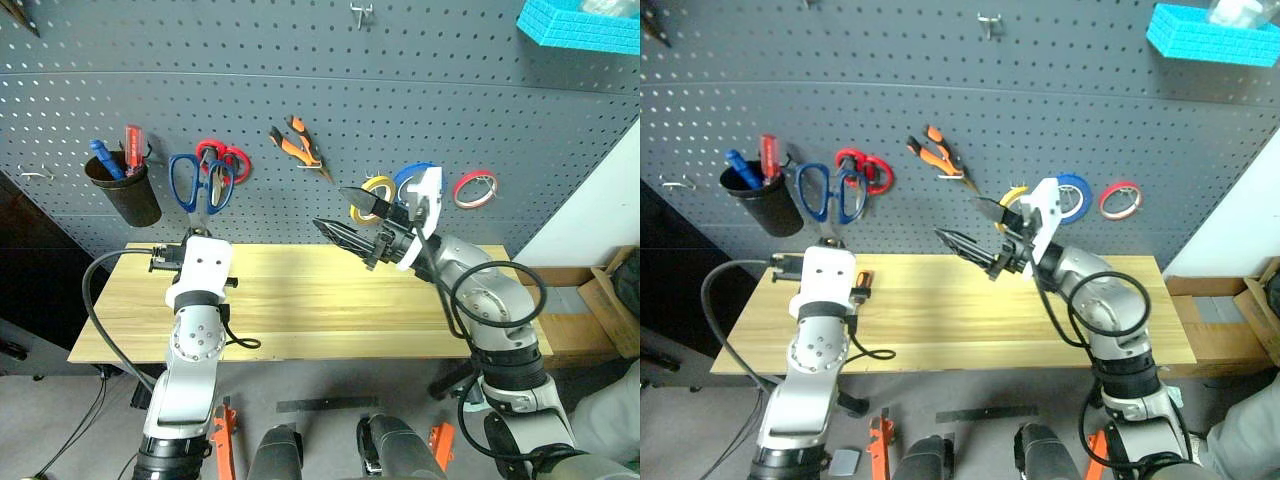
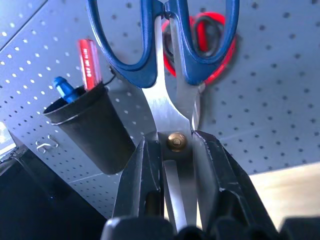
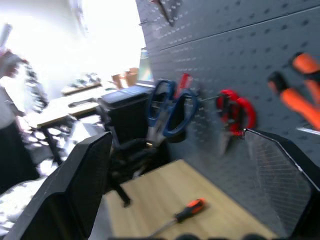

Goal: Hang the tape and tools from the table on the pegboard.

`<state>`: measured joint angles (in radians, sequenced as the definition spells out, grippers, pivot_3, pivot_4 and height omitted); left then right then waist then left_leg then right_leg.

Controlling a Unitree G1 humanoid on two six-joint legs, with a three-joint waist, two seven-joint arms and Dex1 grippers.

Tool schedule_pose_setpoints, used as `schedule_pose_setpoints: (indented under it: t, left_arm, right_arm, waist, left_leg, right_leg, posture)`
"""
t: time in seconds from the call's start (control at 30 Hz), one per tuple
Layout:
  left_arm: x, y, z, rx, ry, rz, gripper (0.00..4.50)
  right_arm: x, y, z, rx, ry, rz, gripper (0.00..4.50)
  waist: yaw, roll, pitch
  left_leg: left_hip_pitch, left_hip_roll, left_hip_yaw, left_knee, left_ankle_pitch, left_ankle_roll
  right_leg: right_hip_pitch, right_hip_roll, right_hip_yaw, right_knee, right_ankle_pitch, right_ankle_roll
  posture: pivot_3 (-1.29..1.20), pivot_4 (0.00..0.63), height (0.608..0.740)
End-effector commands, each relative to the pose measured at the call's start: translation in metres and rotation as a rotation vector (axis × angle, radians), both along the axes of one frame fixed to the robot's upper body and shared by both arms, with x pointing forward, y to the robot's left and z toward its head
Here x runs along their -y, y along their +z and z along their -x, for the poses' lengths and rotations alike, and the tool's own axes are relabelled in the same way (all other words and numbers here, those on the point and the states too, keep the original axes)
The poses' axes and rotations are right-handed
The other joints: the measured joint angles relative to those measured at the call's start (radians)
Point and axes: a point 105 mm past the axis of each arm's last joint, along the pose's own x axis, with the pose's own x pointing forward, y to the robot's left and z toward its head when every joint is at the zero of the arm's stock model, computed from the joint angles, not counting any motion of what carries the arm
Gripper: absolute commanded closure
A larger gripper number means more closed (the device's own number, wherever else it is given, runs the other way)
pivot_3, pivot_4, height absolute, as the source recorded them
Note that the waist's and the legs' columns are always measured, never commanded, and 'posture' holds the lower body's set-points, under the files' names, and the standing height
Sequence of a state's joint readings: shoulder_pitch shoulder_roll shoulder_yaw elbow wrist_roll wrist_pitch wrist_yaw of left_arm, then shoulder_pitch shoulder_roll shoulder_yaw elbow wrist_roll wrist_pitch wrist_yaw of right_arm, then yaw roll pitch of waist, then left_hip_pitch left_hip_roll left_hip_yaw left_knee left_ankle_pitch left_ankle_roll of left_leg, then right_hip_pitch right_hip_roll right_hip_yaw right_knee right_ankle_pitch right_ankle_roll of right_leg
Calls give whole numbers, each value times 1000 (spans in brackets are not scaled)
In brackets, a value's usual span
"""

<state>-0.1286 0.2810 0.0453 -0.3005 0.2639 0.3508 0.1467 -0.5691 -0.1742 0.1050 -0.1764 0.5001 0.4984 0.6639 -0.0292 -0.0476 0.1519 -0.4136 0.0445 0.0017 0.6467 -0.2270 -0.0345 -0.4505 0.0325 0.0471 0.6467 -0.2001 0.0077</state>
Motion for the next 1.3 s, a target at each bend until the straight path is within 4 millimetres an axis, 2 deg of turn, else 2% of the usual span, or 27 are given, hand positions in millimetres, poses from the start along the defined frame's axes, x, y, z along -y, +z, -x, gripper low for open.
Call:
schedule_pose_setpoints:
  t: [0.03, 0.23, 0.37, 0.57, 0.87, 1.3]
  left_arm:
    - [5, 14, -10, 56, -83, 55, 4007]
    - [1, 16, -22, 47, -128, 95, 4007]
    - [-9, 19, -30, 55, -122, 124, 4007]
    - [-14, 21, -33, 62, -116, 134, 4007]
    - [-9, -3, -43, -57, -174, 317, 4007]
    - [-13, -3, -56, -114, -193, 343, 4007]
  right_arm:
    - [-3, 12, -4, 105, -55, 6, 0]
    - [-6, 15, -7, 125, -70, -5, 0]
    - [-9, 18, -4, 120, -48, -27, 0]
    - [-12, 19, -3, 126, -43, -25, 0]
    - [-11, 18, -5, 124, -48, -14, 0]
    - [-10, 18, -5, 122, -57, -16, 0]
  waist:
    - [0, 0, -9]
    - [0, 0, -18]
    - [0, 0, -22]
    - [0, 0, -22]
    - [0, -1, -26]
    - [0, -1, -26]
  left_leg:
    - [0, 0, 0, 0, 0, 0]
    - [1, 0, 1, 0, 0, 0]
    - [2, 0, 0, 0, 0, 0]
    - [12, 0, 1, 0, 0, 0]
    - [14, 0, 1, 0, 0, 0]
    - [14, 0, 1, 0, 0, 0]
  right_leg:
    - [0, 0, 0, 0, 0, 0]
    - [2, 0, 1, 0, 0, 0]
    - [2, 0, 0, 1, 0, 0]
    - [12, 0, 1, 1, 0, 0]
    - [12, 1, 1, 2, 0, 0]
    - [13, 1, 2, 3, 0, 0]
  posture:
    - [35, 59, 740]
    - [26, 54, 740]
    - [20, 51, 740]
    - [18, 51, 740]
    - [23, 54, 740]
    - [17, 67, 740]
